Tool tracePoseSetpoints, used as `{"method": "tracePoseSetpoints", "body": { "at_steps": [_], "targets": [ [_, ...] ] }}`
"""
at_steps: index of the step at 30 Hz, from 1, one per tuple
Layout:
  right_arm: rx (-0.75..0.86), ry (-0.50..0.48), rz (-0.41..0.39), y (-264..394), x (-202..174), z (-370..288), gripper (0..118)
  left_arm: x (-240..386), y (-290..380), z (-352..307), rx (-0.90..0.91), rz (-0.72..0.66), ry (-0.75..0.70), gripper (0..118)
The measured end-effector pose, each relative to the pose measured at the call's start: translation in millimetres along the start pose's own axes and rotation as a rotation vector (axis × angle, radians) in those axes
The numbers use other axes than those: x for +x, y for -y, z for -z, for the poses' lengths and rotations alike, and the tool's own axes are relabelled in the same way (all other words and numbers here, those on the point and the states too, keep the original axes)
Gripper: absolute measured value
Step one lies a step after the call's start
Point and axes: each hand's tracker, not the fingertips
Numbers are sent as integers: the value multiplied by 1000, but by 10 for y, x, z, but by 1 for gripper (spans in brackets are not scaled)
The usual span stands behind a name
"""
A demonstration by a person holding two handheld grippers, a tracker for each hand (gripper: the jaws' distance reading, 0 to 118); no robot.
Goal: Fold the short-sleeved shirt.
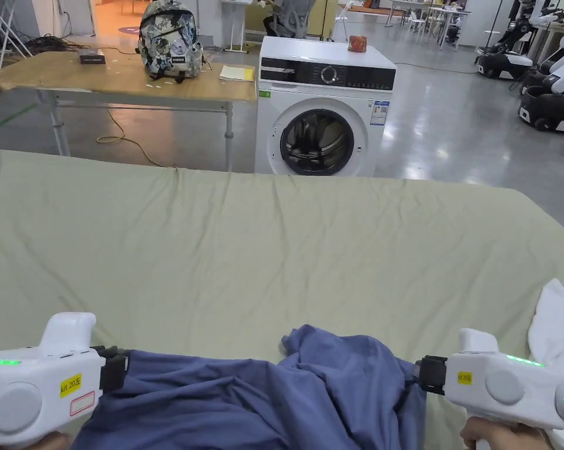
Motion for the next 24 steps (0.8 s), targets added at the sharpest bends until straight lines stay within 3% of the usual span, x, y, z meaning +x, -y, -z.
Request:
{"method": "tracePoseSetpoints", "body": {
  "at_steps": [5, 10, 13, 15, 17, 22, 24],
  "targets": [
    [-77, -10, 27, -82, -50, 187, 51, 74, 86, -15, -8, -1, -19, 1],
    [-113, 9, -49, -43, -243, 299, 49, 86, 89, 42, -7, 20, -28, 1],
    [-112, 70, -114, 29, -409, 281, 28, 100, 74, 59, -8, 23, -32, 1],
    [-100, 69, -131, 69, -483, 257, 2, 120, 79, 59, -9, 22, -32, 1],
    [-86, 86, -163, 87, -517, 261, 1, 134, 86, 73, -10, 27, -36, 1],
    [13, 43, -123, 50, -423, 34, 1, 149, 75, -2, 2, 28, -32, 1],
    [72, 30, -142, 17, -430, -155, 1, 138, 41, -67, 32, 33, -41, 1]
  ]
}}
